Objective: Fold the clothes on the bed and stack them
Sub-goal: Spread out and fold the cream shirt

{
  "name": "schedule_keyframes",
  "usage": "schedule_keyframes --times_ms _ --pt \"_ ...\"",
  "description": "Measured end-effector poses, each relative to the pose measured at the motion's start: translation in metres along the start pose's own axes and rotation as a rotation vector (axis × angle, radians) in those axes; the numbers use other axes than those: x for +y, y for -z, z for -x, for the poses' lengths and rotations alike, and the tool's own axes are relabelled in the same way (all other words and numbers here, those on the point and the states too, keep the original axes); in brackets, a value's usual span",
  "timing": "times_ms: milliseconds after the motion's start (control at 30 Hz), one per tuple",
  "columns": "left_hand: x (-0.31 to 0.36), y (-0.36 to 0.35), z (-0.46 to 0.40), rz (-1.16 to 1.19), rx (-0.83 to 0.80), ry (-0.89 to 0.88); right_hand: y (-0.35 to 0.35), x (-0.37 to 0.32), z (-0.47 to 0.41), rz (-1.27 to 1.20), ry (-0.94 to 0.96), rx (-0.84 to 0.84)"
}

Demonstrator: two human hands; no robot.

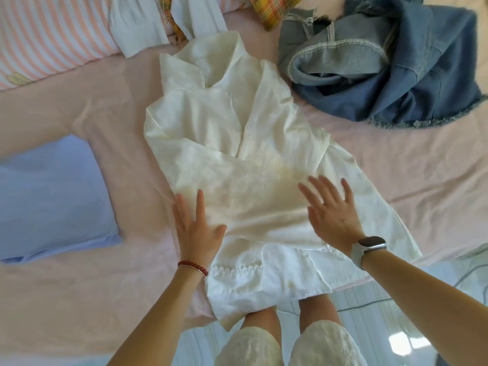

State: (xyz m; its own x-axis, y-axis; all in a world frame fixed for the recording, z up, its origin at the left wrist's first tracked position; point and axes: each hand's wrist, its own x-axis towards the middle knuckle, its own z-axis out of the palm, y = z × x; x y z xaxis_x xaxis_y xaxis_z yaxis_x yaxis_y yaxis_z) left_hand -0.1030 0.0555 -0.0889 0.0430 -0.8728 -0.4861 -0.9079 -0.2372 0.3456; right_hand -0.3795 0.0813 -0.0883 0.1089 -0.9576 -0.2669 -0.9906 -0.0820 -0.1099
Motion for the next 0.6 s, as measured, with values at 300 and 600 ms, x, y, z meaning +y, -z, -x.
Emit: schedule_keyframes --times_ms 300,600 --pt "-0.016 -0.010 0.016 -0.103 -0.064 0.091 -0.009 0.038 -0.011 0.273 0.115 -0.249" --pt "0.024 0.033 -0.058 -0.172 0.141 -0.092 0.038 0.008 -0.099 0.110 0.241 0.062"
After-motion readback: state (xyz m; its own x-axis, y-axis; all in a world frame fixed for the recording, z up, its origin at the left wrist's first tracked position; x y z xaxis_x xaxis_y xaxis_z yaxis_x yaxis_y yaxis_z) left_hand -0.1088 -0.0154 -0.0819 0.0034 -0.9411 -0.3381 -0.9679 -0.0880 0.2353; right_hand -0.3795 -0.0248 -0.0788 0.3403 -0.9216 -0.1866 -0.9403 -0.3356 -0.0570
